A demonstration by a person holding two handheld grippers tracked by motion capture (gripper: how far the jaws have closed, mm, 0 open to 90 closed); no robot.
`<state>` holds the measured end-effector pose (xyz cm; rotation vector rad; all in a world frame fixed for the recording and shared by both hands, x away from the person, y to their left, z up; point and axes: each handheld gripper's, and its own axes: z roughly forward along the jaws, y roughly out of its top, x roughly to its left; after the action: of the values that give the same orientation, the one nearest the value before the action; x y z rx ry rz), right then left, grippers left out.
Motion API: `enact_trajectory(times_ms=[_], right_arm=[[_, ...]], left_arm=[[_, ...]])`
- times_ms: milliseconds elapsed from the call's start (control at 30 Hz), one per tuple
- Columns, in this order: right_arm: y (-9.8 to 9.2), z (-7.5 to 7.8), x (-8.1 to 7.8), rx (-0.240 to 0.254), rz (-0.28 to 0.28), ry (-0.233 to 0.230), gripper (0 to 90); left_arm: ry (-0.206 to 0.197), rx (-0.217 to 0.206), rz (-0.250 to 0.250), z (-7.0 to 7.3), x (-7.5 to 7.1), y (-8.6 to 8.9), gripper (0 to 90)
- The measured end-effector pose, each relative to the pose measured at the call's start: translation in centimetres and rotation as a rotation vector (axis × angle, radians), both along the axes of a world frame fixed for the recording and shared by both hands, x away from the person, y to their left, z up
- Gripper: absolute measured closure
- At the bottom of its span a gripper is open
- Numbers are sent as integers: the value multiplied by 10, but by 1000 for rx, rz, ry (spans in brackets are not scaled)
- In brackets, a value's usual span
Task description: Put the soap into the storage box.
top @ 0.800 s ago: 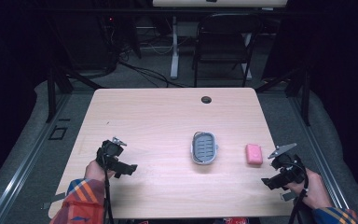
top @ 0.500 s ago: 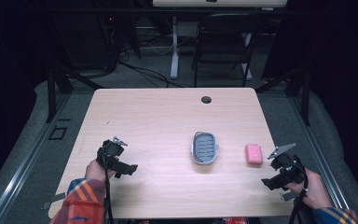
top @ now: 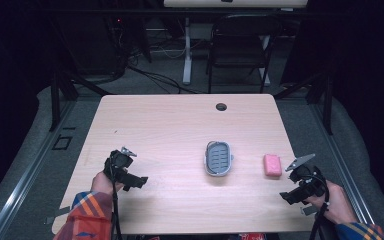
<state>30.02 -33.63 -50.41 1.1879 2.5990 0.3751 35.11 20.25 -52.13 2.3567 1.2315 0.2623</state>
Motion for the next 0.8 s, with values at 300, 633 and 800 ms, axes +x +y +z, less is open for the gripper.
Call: enact_trajectory(times_ms=[300,633,800], right_arm=[[1,0,2,-24,40,6,66],[7,6,3,-74,93,0,52],[7,8,8,-85,107,0,52]], left_arm=[[3,0,-4,0,0,-1,2],[6,-2,-2,-1,1,0,2],[10,-3,-1,-1,1,0,2]])
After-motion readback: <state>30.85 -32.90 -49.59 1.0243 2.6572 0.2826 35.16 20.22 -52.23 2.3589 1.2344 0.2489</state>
